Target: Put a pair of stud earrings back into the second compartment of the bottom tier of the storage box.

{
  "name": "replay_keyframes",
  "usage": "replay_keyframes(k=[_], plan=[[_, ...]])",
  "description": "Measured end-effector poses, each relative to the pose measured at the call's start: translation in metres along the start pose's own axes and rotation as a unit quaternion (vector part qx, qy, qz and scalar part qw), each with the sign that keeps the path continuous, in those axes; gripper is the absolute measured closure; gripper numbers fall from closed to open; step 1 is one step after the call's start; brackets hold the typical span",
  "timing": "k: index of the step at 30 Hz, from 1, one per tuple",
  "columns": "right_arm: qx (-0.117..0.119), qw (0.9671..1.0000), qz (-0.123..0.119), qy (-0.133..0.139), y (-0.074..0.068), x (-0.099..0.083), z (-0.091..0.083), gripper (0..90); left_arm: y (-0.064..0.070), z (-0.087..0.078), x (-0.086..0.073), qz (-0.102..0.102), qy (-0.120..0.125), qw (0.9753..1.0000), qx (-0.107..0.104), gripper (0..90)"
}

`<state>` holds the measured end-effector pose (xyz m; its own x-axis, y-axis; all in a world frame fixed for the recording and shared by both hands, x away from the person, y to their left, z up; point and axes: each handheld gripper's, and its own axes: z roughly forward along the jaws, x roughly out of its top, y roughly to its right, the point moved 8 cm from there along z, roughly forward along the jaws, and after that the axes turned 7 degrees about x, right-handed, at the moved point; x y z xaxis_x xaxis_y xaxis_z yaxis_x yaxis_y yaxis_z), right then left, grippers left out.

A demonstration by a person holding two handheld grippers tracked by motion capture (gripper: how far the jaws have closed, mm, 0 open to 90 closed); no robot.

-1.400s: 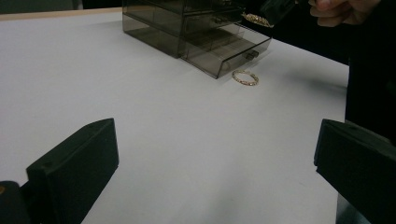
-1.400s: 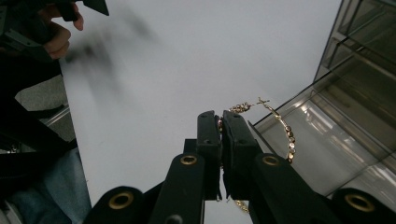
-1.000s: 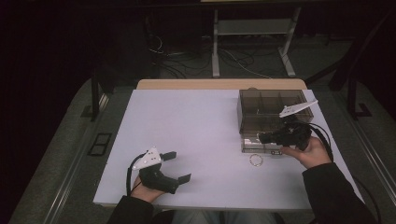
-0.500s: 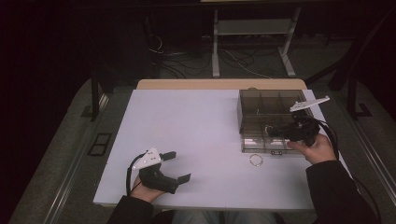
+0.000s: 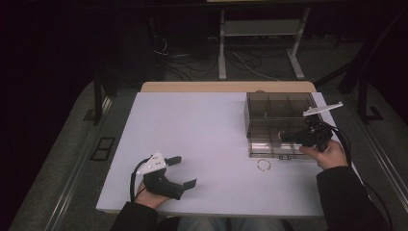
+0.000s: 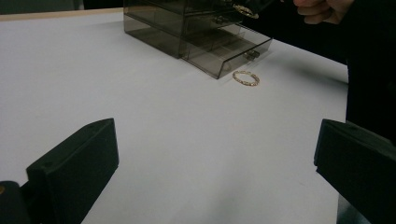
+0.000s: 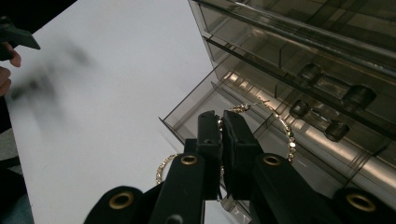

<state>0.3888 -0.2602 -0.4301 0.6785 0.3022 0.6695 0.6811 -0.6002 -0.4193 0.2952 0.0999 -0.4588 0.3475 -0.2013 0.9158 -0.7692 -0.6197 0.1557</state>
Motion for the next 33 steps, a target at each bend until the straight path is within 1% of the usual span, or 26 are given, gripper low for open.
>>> replay_keyframes(k=[2, 8, 18, 28, 33], plan=[[-0.001, 1.0000, 0.002, -0.001, 0.002, -0.002, 0.001, 84.9, 0.000, 0.000, 0.000, 0.000, 0.000, 1.0000, 0.000, 0.0], [-0.006, 0.9998, 0.008, -0.014, 0.006, -0.008, 0.008, 84.9, 0.000, 0.000, 0.000, 0.000, -0.001, 1.0000, 0.000, 0.0], [-0.014, 0.9994, 0.007, -0.032, 0.010, -0.016, 0.017, 84.9, 0.001, 0.001, -0.001, 0.001, -0.002, 1.0000, -0.002, 0.0], [-0.018, 0.9989, 0.009, -0.042, 0.015, -0.022, 0.025, 84.9, 0.001, 0.001, -0.001, 0.003, -0.004, 1.0000, 0.000, 0.0], [-0.024, 0.9982, 0.010, -0.053, 0.019, -0.026, 0.029, 84.9, 0.002, 0.001, -0.001, 0.004, -0.004, 1.0000, -0.001, 0.0]])
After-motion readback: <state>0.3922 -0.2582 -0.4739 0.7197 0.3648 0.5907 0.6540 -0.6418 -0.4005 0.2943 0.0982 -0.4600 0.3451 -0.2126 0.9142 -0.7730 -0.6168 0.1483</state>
